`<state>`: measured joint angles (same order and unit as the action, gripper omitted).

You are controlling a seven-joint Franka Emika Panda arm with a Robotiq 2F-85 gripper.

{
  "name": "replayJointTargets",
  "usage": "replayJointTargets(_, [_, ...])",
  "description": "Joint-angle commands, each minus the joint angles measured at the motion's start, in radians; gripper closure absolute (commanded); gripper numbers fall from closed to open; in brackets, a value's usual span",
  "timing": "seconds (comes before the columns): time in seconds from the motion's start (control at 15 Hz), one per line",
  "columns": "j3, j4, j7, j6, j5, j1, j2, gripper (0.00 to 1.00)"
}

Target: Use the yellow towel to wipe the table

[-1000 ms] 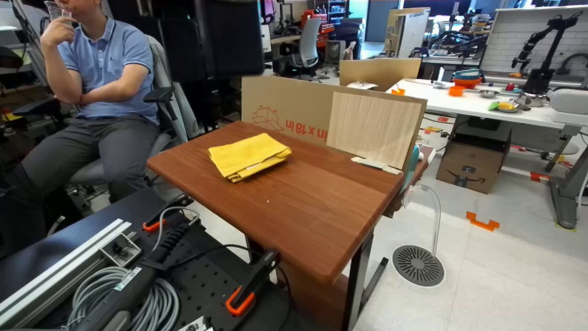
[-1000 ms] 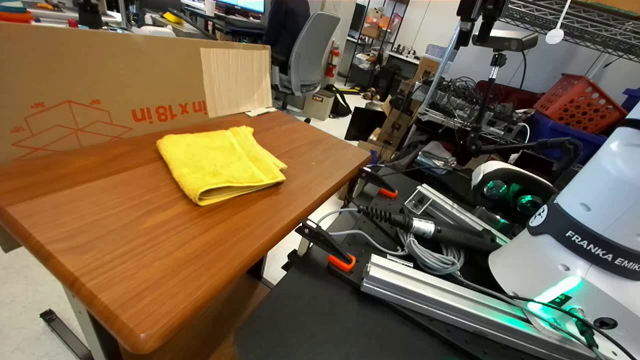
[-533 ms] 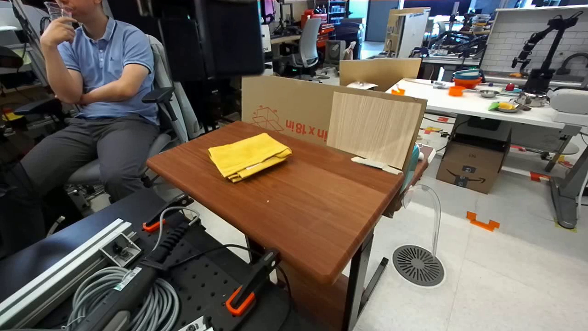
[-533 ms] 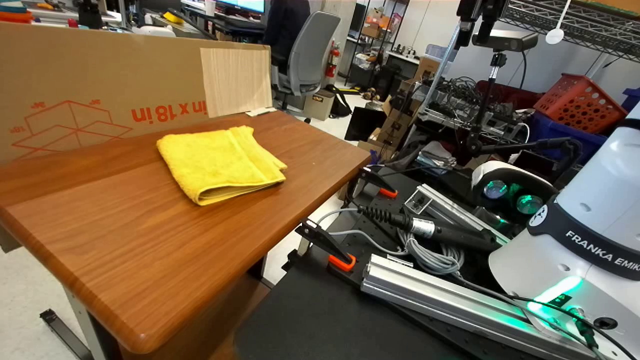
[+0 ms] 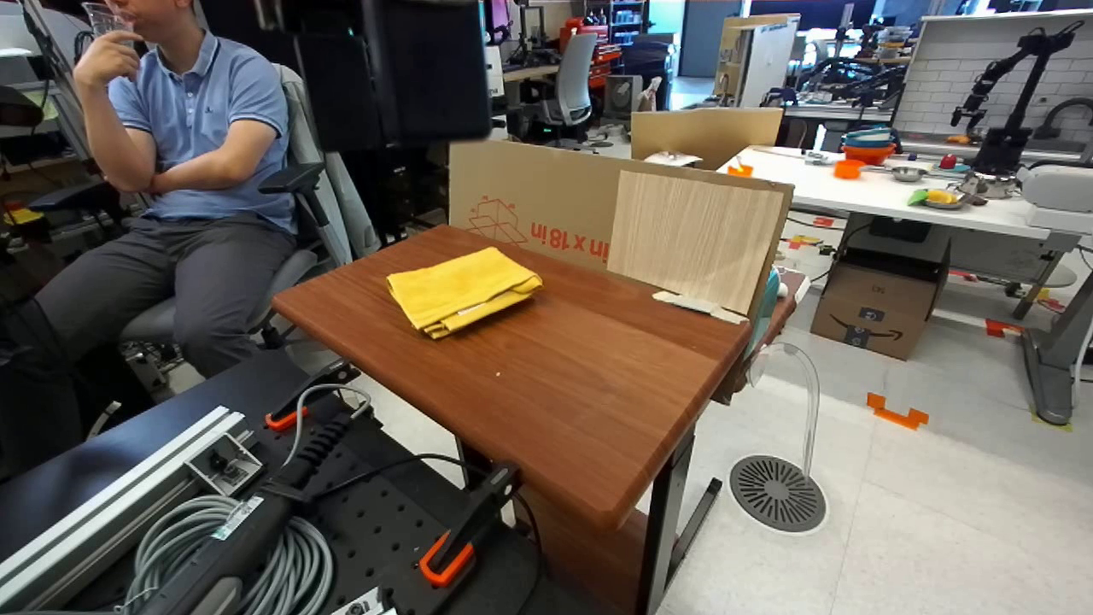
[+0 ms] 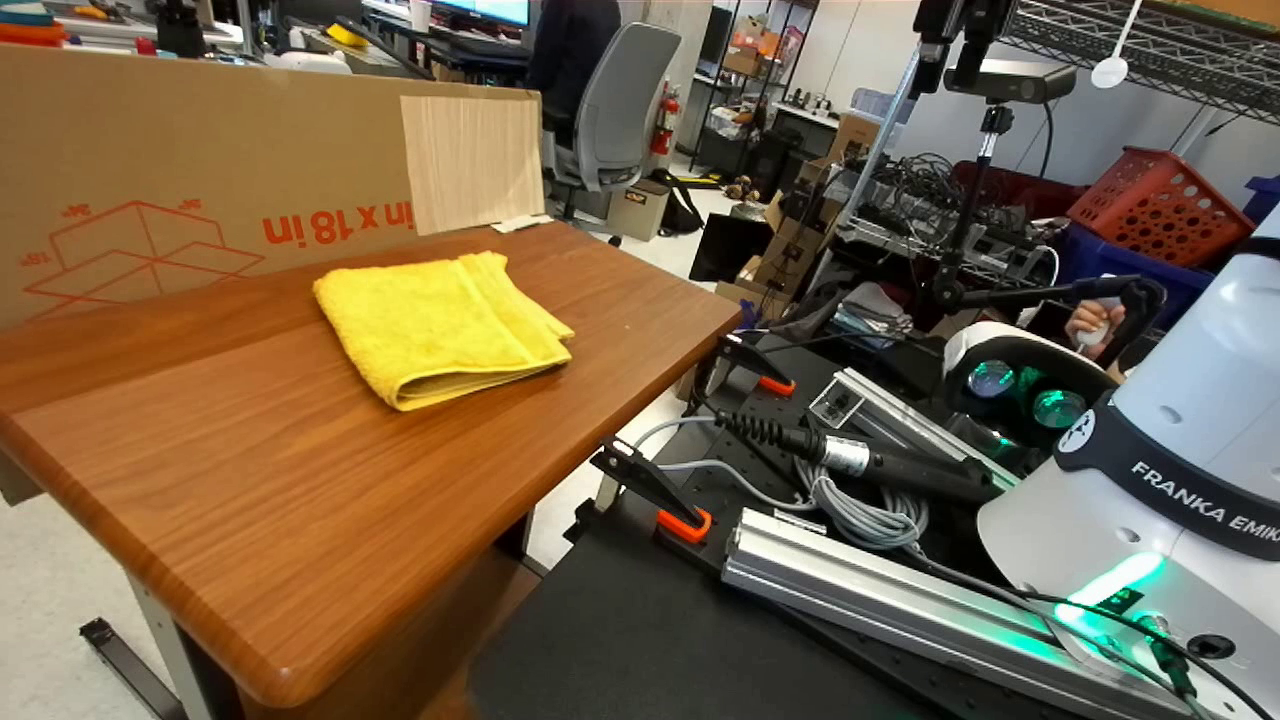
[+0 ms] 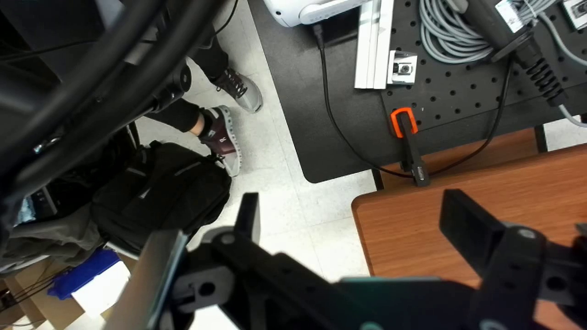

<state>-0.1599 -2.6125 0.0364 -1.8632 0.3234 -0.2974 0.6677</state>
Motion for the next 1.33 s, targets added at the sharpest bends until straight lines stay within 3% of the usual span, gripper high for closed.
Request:
replayJointTargets(0.0, [-0.008,0.014,-0.033,0.005,-0.017,0.017,-0.014,0.0])
replayJointTargets(0.27, [0.045,0.106,-0.184,0.011,-0.149,0.073,-0.15,0.0])
replayJointTargets(0.53, [0.12,0.257,-0.395,0.004,-0.296,0.13,-0.384,0.0])
replayJointTargets(1.0, [0.189,0.547,-0.783,-0.001,-0.247,0.221,-0.811,0.0])
replayJointTargets(1.07, [0.16,0.422,-0.698,-0.022,-0.272,0.218,-0.676,0.0])
replayJointTargets(1.27, [0.159,0.512,-0.757,-0.022,-0.271,0.252,-0.802,0.0])
